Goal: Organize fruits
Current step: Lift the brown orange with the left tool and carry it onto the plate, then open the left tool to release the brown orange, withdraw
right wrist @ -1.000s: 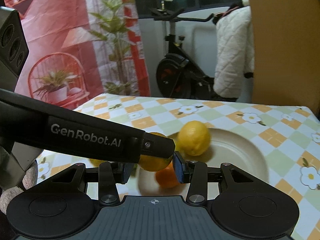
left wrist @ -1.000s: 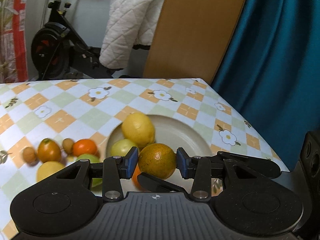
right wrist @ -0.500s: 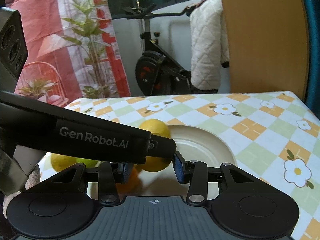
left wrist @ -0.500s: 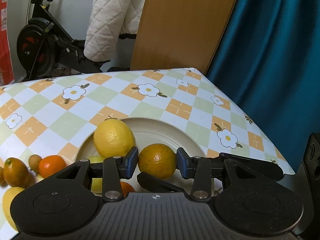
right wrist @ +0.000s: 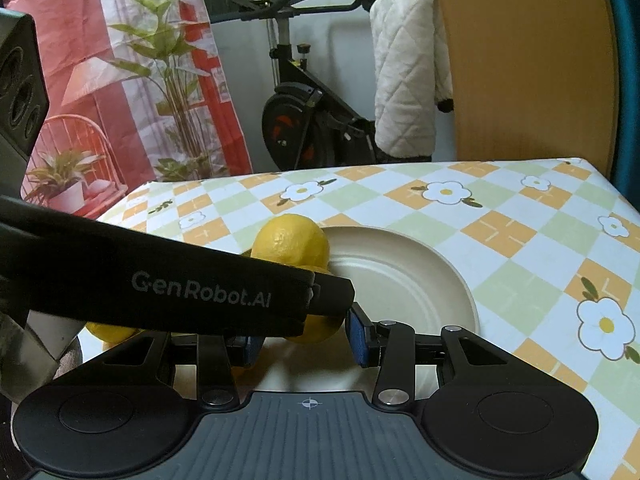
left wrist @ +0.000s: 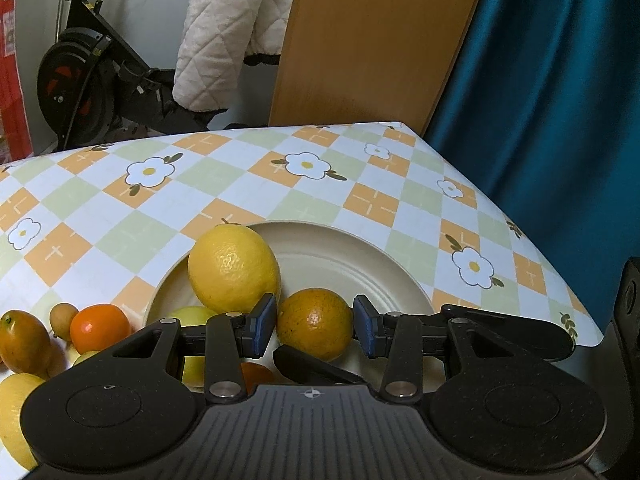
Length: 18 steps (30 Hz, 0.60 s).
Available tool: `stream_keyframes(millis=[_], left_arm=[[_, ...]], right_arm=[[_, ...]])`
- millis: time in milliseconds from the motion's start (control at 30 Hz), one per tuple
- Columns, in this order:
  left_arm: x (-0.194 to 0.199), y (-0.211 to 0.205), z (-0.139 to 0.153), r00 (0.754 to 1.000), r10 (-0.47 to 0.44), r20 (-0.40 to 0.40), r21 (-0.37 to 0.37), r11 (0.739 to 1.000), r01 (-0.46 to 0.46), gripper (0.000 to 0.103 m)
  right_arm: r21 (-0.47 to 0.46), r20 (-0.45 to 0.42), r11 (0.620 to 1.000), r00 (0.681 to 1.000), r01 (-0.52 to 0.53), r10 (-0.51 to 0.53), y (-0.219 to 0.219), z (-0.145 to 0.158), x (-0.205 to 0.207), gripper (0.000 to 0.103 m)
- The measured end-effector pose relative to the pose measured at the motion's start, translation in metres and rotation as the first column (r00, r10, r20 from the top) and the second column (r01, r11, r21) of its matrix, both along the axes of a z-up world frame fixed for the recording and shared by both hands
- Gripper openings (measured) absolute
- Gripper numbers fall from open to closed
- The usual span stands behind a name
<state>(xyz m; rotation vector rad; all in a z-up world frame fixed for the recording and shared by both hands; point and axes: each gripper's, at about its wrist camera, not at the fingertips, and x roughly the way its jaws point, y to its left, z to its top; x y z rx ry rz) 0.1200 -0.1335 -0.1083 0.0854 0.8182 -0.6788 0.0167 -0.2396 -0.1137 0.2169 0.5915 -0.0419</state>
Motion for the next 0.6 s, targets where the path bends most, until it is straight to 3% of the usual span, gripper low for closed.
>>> stream_keyframes(millis=[600], left_arm=[[-0.0041,0.0019,0.0010,1.000,0.013,0.014,0.022,1.000,-0.013,0.044]], right_arm=[[-0.015,-0.010,1.000,1.000,0.019,-0.019,0.0016,0.0021,-0.0027,0.040]])
